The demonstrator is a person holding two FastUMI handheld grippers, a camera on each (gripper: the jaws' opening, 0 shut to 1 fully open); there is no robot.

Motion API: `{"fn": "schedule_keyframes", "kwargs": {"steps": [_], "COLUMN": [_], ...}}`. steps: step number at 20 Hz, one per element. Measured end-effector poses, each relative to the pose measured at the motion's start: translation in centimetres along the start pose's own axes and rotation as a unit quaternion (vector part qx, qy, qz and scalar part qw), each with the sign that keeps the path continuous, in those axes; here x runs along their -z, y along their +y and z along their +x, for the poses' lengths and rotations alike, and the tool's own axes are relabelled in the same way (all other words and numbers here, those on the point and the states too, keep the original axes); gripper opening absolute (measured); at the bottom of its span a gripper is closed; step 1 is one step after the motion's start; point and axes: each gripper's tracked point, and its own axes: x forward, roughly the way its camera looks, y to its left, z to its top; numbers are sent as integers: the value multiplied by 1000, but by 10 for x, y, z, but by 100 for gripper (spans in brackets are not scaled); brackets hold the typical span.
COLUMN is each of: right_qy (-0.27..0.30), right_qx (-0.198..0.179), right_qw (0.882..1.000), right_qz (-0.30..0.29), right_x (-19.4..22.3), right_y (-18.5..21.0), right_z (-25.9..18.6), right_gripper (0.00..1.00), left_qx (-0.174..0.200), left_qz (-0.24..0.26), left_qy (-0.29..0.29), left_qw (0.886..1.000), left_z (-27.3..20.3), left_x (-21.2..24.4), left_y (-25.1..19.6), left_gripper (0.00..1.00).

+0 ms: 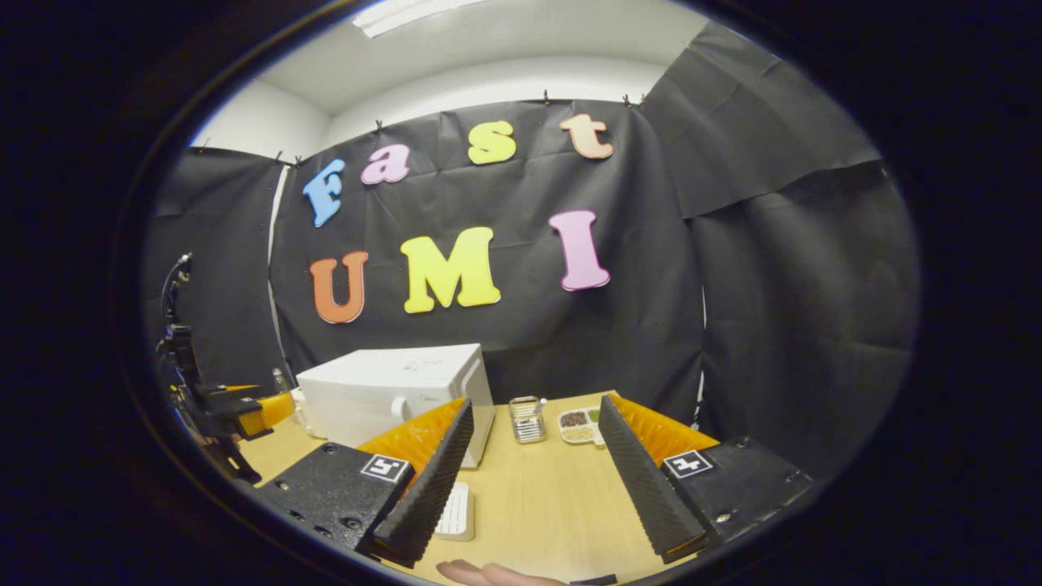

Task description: Open the microwave oven with the left hand, put the food in, and close the microwave oven.

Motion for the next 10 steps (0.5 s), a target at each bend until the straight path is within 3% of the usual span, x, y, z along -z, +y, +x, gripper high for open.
{"fn": "schedule_keyframes", "kwargs": {"steps": [4,9,10], "right_qy": [-17,-32,-36], "right_qx": [-3,-11,-12], "right_qw": [1000,999,999], "right_qz": [-8,-4,-3], "right_x": [-11,-15,-15], "right_y": [7,21,25], "right_z": [-24,-64,-73], "right_gripper": [98,98,86], "left_qx": [-22,-23,-23], "left_qz": [8,9,7], "left_qy": [-35,-64,-64], "left_qw": [999,998,998], "left_z": [-52,-122,-134], "left_x": [-28,-34,-34], "left_y": [4,1,1], "left_gripper": [92,92,92]}}
